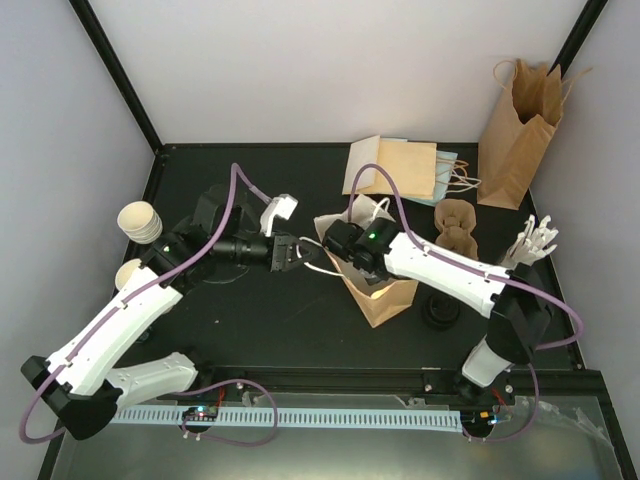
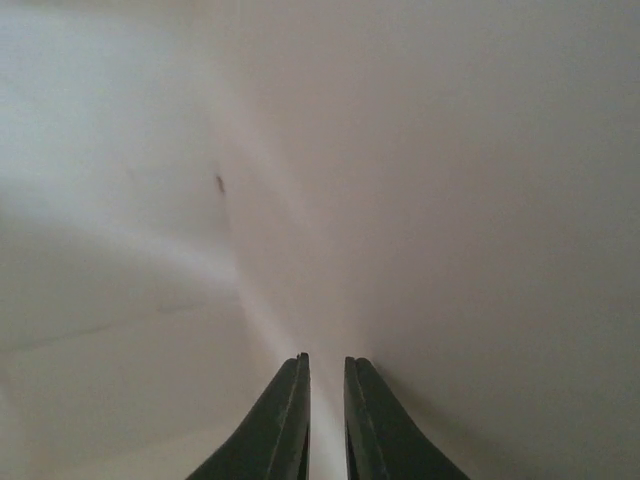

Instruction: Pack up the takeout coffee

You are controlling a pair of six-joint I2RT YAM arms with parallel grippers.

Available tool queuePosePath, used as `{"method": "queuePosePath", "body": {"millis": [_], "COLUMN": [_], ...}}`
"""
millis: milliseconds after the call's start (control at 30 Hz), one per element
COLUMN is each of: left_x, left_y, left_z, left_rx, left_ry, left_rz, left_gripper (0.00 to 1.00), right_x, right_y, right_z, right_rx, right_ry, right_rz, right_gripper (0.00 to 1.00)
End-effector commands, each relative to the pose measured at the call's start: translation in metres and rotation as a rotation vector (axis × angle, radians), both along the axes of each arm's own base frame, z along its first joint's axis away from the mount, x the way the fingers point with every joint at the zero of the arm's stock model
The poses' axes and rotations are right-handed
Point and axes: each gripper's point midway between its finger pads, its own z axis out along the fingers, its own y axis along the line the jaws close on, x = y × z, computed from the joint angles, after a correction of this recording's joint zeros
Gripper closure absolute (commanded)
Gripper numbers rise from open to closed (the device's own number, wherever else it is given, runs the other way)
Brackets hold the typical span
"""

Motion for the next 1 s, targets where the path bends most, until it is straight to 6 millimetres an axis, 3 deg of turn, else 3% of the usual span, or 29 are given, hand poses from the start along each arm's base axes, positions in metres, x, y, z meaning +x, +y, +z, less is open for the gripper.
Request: {"method": "queuePosePath", "body": {"millis": [0, 67, 367, 767, 967], "left_x": [0.004, 0.006, 0.008, -0.002, -0.008], "left_y": [-0.001, -0.002, -0.007, -0.012, -0.011], "left_z": [-0.001, -0.007, -0.012, 0.009, 0.013], "left_rx": [-0.033, -0.029, -0.039, -0.136, -0.18], "left_ry": [-0.008, -0.005, 0.006, -0.016, -0.024], "left_rz": [-0.001, 0.003, -0.023, -0.083, -0.083], "left_gripper": [0.98, 0.97, 0.8, 0.43, 0.35], "right_x": [0.0, 0.0, -0.006, -0.003, -0.002], "right_y": [0.017, 0.026, 0.046, 0.058, 0.058], "right_z": [0.02, 0.025, 0.039, 0.087, 0.105], "right_rx": [0.118, 0.176, 0.312, 0.444, 0.487], "right_ry": [0.004, 0.006, 0.029, -0.046, -0.087], "right_rz": [0.041, 0.058, 0.111, 0.147, 0.15], "right_gripper": [0.78, 0.72, 0.72, 0.71, 0.71]}}
